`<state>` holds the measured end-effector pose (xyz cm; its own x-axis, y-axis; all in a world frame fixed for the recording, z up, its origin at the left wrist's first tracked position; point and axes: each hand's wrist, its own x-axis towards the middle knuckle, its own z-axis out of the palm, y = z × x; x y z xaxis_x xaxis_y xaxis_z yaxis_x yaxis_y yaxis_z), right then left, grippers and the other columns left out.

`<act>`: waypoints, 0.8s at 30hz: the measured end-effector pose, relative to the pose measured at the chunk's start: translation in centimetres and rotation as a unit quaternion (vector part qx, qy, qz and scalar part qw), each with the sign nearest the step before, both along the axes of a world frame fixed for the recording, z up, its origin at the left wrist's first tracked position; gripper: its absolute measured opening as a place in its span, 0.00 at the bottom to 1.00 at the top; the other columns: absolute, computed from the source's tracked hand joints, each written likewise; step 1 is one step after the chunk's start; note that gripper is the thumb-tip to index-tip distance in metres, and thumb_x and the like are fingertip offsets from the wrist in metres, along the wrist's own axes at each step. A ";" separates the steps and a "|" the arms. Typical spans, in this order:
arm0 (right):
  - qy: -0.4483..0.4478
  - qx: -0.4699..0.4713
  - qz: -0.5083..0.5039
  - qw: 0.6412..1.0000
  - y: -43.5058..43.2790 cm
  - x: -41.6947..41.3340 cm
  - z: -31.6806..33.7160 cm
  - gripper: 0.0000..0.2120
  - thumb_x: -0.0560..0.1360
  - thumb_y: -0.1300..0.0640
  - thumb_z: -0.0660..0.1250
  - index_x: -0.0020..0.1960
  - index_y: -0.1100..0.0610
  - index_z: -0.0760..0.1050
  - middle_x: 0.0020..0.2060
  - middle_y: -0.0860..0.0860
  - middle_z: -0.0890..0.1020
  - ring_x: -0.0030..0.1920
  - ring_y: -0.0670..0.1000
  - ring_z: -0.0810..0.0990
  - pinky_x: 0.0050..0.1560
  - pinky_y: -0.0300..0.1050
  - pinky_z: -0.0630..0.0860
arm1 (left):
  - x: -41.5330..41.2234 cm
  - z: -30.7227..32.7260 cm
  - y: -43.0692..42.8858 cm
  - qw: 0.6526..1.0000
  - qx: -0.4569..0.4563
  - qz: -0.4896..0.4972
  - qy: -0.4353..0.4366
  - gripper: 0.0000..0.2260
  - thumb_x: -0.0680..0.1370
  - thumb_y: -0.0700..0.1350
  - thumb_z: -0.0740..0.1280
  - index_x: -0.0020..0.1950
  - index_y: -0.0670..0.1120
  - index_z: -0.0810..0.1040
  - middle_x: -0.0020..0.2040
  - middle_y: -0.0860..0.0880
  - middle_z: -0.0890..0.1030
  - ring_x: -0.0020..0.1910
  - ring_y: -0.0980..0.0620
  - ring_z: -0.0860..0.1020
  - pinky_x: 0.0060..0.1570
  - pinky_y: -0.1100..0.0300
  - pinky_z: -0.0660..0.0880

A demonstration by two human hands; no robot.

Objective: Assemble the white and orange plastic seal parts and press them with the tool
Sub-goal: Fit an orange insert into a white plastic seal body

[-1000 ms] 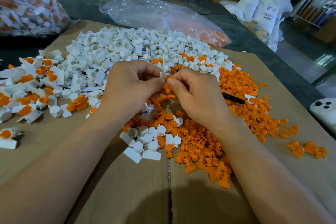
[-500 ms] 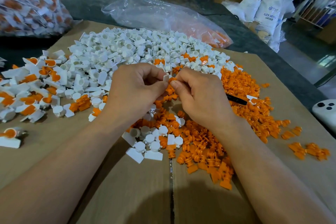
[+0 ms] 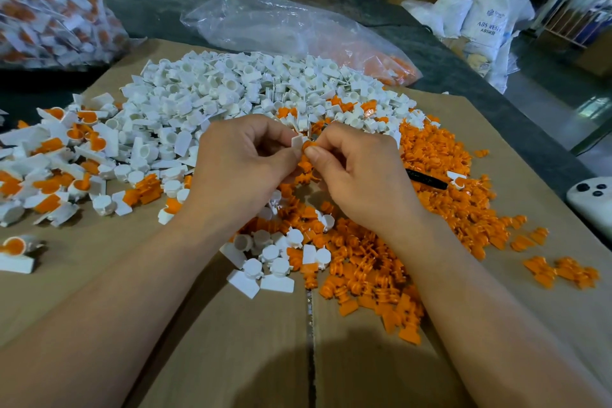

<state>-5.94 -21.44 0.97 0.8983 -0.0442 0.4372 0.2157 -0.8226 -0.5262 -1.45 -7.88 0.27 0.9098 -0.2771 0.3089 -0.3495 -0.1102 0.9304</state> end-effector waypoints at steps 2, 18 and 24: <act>-0.010 0.001 0.012 1.000 0.0 0.0 0.0 0.08 0.76 0.59 0.64 0.40 0.62 0.74 0.29 0.57 0.77 0.30 0.55 0.74 0.32 0.51 0.67 | 0.0 0.0 0.0 1.000 0.001 0.008 -0.006 0.08 0.73 0.40 0.71 0.36 0.51 0.78 0.34 0.44 0.81 0.32 0.44 0.80 0.33 0.47 0.80; -0.096 0.059 0.044 0.993 0.2 0.0 0.0 0.16 0.68 0.58 0.72 0.55 0.58 0.78 0.44 0.45 0.77 0.46 0.44 0.78 0.47 0.40 0.77 | 0.8 0.7 0.4 0.980 -0.124 -0.062 0.145 0.09 0.69 0.32 0.70 0.33 0.43 0.79 0.26 0.48 0.80 0.25 0.52 0.79 0.28 0.64 0.77; -0.112 0.083 0.041 0.989 0.1 0.1 0.0 0.15 0.67 0.59 0.71 0.53 0.61 0.80 0.43 0.45 0.78 0.46 0.45 0.79 0.50 0.42 0.77 | 0.9 0.8 0.4 0.974 -0.116 -0.090 0.171 0.09 0.69 0.31 0.69 0.33 0.42 0.78 0.25 0.47 0.79 0.24 0.52 0.78 0.27 0.65 0.76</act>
<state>-5.83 -21.38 0.94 0.7836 -0.0621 0.6181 0.4047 -0.7038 -0.5838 -0.55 -7.46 1.05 0.9138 -0.4002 0.0693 -0.0088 0.1509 0.9885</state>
